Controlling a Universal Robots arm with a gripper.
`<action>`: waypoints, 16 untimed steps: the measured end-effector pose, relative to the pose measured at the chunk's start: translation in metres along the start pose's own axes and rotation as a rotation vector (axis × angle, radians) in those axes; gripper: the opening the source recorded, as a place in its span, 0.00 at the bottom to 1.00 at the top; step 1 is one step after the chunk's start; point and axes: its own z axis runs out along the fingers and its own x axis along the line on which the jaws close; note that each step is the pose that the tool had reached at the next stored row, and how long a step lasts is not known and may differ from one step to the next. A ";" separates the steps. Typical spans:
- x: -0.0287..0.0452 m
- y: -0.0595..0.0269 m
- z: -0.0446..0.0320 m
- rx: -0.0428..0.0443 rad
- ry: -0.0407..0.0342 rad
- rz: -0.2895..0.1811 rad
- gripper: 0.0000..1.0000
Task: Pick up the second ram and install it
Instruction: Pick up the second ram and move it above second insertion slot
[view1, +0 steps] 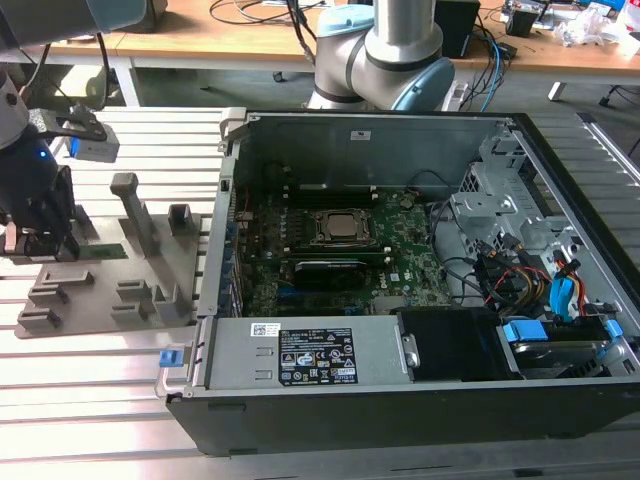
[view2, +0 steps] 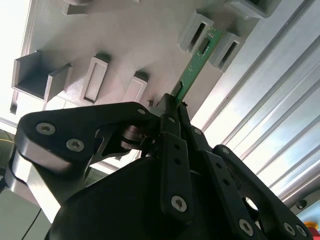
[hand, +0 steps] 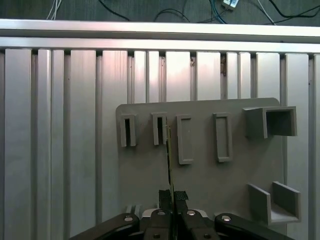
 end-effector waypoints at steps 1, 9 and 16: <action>-0.0003 0.0000 -0.0033 0.0001 0.0001 0.000 0.14; -0.0017 0.0003 -0.0160 0.0000 0.0008 0.000 0.14; -0.0031 0.0004 -0.0292 0.0001 0.0019 0.000 0.14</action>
